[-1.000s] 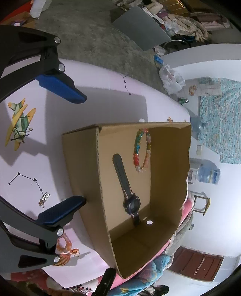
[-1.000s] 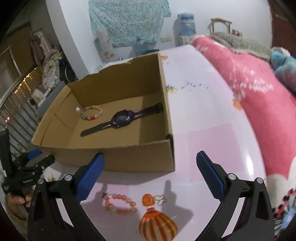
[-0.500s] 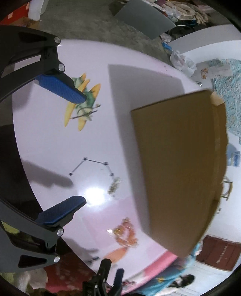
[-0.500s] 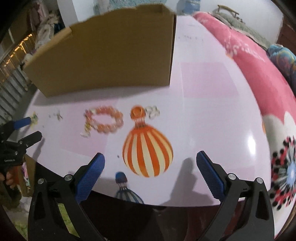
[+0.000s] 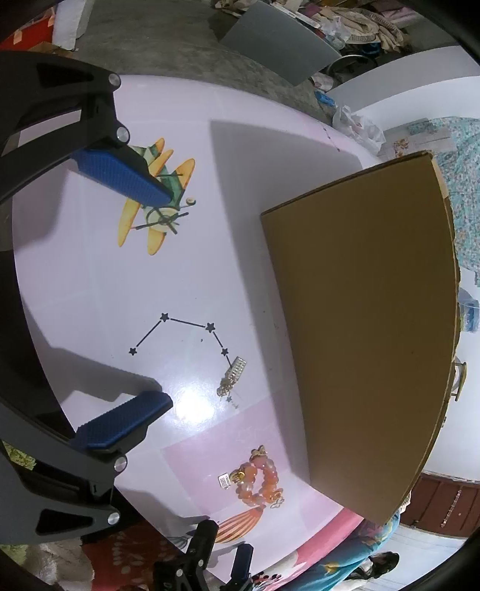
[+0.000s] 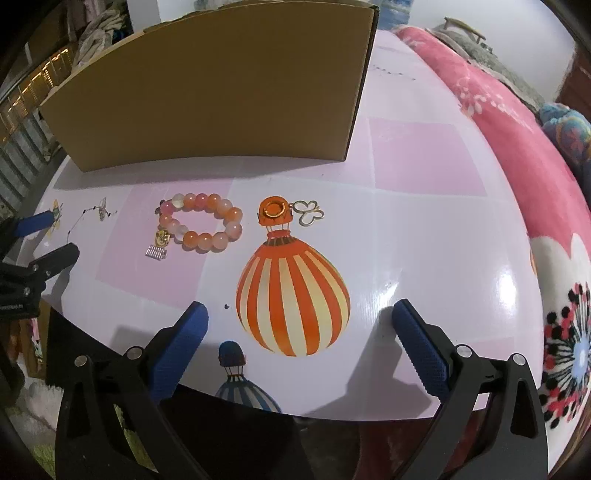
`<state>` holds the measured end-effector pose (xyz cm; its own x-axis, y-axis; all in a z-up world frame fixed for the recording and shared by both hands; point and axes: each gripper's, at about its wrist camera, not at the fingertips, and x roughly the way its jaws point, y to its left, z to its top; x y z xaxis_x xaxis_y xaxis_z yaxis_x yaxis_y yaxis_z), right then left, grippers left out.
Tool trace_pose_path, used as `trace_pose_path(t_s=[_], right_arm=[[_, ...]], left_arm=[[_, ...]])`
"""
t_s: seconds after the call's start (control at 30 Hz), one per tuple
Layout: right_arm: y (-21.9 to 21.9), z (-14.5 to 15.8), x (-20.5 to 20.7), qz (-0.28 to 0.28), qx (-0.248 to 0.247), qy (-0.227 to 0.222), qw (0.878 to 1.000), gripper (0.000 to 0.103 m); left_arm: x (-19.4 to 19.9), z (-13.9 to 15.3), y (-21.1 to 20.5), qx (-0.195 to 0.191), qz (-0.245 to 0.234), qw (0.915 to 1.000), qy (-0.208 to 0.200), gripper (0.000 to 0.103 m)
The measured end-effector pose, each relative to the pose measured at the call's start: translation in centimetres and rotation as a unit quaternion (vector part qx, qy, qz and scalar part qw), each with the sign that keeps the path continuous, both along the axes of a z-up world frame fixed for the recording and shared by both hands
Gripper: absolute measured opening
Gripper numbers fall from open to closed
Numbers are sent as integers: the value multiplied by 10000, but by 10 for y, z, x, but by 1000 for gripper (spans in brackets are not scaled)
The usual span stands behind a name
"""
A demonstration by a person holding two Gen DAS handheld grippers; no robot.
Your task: Organize jewelry
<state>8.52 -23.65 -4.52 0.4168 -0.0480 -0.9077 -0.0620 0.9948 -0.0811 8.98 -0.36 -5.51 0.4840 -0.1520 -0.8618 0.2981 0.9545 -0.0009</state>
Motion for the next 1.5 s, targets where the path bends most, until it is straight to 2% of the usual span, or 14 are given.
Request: trace_pose_path(t_s=[1.5], right_arm=[[0, -1, -1, -28, -34, 168, 9998, 95]], left_arm=[[2, 1, -4, 23, -12, 10000, 54, 99]])
